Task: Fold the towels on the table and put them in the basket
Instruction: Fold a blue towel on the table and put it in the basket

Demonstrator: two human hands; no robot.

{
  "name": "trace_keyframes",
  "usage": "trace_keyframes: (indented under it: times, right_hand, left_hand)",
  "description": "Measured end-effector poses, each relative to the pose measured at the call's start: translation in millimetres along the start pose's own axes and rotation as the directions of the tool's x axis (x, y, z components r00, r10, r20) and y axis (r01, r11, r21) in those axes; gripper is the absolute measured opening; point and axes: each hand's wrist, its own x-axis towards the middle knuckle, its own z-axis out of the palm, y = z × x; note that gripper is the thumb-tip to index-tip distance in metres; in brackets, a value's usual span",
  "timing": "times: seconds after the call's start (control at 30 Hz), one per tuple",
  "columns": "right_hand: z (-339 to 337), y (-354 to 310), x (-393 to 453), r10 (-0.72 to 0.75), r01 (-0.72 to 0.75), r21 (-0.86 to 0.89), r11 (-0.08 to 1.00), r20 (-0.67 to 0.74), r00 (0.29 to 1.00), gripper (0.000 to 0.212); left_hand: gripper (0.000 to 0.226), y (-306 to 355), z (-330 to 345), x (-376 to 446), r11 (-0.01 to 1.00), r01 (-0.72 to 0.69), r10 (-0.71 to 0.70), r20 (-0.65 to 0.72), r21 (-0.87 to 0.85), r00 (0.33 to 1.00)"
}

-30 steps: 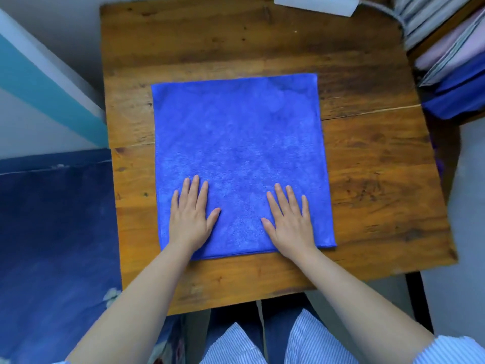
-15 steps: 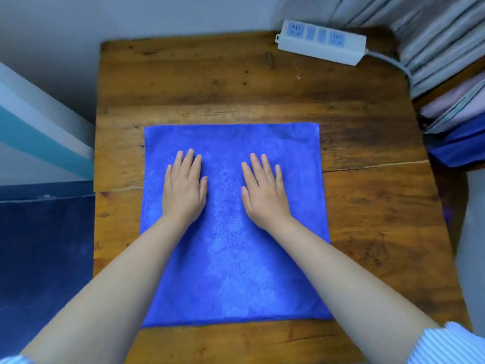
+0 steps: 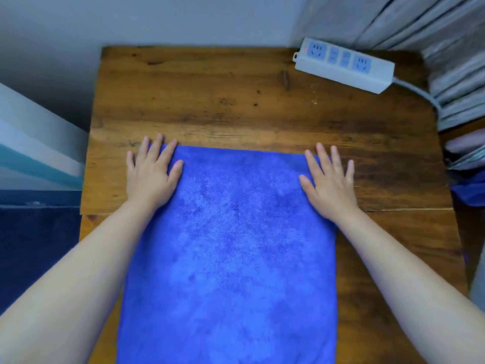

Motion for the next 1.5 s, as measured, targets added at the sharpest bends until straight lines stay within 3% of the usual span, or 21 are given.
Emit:
trace_keyframes:
  times: [0.1, 0.23, 0.3, 0.47, 0.57, 0.63, 0.7, 0.8, 0.9, 0.93, 1.03, 1.07, 1.2, 1.37, 1.5]
  right_hand:
    - [-9.0, 10.3, 3.7, -0.010, 0.012, -0.018, 1.000, 0.073, 0.997, 0.055]
    - [-22.2, 12.5, 6.5, -0.073, 0.074, 0.003, 0.997, -0.146, 0.987, 0.051]
    - [-32.0, 10.7, 11.6, -0.077, 0.067, -0.064, 0.996, -0.159, 0.984, 0.049]
    - [-55.3, 0.9, 10.6, -0.072, 0.058, -0.150, 0.987, -0.091, 0.993, 0.029]
    - [-61.2, 2.8, -13.2, -0.078, 0.071, -0.046, 0.996, -0.180, 0.981, 0.023]
    - [-56.0, 6.5, -41.4, -0.104, 0.121, 0.055, 0.991, -0.245, 0.964, 0.013]
    - [-40.9, 10.5, -76.0, -0.183, 0.235, 0.164, 0.958, -0.280, 0.942, 0.020]
    - [-6.1, 20.1, -124.8, -0.261, 0.327, 0.196, 0.924, -0.300, 0.918, 0.030]
    - [23.0, 21.3, -165.5, -0.228, 0.306, 0.229, 0.924, -0.311, 0.923, 0.028]
    - [31.1, 19.6, -178.6, -0.230, 0.311, 0.234, 0.921, -0.317, 0.920, 0.027]
    - [44.4, 15.7, -206.4, -0.253, 0.335, 0.226, 0.915, -0.328, 0.910, 0.024]
    - [47.0, 15.0, -214.3, -0.261, 0.343, 0.210, 0.916, -0.339, 0.904, 0.023]
    - [54.4, 15.9, -237.0, -0.295, 0.361, 0.134, 0.923, -0.355, 0.887, 0.021]
    - [76.0, 15.3, -257.2, -0.329, 0.366, 0.064, 0.928, -0.316, 0.890, 0.023]
    - [91.1, 13.7, -262.7, -0.311, 0.342, 0.053, 0.938, -0.306, 0.900, 0.024]
  left_hand:
    - [0.053, -7.5, -3.7, 5.3, 1.000, -0.025, 0.025, 0.027, -0.001, 0.999]
    - [0.057, -12.0, -12.2, 9.8, 0.996, -0.085, 0.085, -0.023, -0.004, 0.996]
    - [0.064, -12.2, -21.5, 14.8, 0.994, -0.104, 0.105, -0.053, 0.029, 0.993]
    - [0.034, -8.9, -45.7, 19.8, 0.986, -0.138, 0.136, 0.020, 0.092, 0.990]
    - [0.022, -19.0, -51.7, 2.7, 0.974, -0.223, 0.225, -0.097, 0.030, 0.970]
    - [0.018, -30.4, -52.9, -20.9, 0.948, -0.317, 0.319, -0.170, 0.036, 0.932]
    - [0.013, -46.6, -51.0, -49.0, 0.882, -0.457, 0.471, -0.181, 0.117, 0.863]
    - [0.024, -70.4, -44.9, -95.7, 0.729, -0.666, 0.680, -0.052, 0.157, 0.732]
    - [0.010, -80.9, -36.4, -142.7, 0.618, -0.776, 0.781, 0.019, 0.124, 0.625]
    - [0.012, -84.0, -33.7, -157.3, 0.600, -0.792, 0.794, 0.041, 0.115, 0.607]
    - [0.038, -90.5, -27.6, -184.3, 0.644, -0.764, 0.759, 0.093, 0.043, 0.644]
    - [0.039, -93.7, -25.4, -191.5, 0.633, -0.773, 0.770, 0.069, 0.041, 0.634]
    - [0.007, -93.9, -22.7, -217.0, 0.542, -0.835, 0.839, 0.000, 0.098, 0.545]
    - [0.042, -96.8, -11.6, -242.5, 0.526, -0.842, 0.820, 0.190, 0.121, 0.540]
    - [0.044, -97.8, -3.2, -251.2, 0.539, -0.832, 0.806, 0.205, 0.132, 0.555]
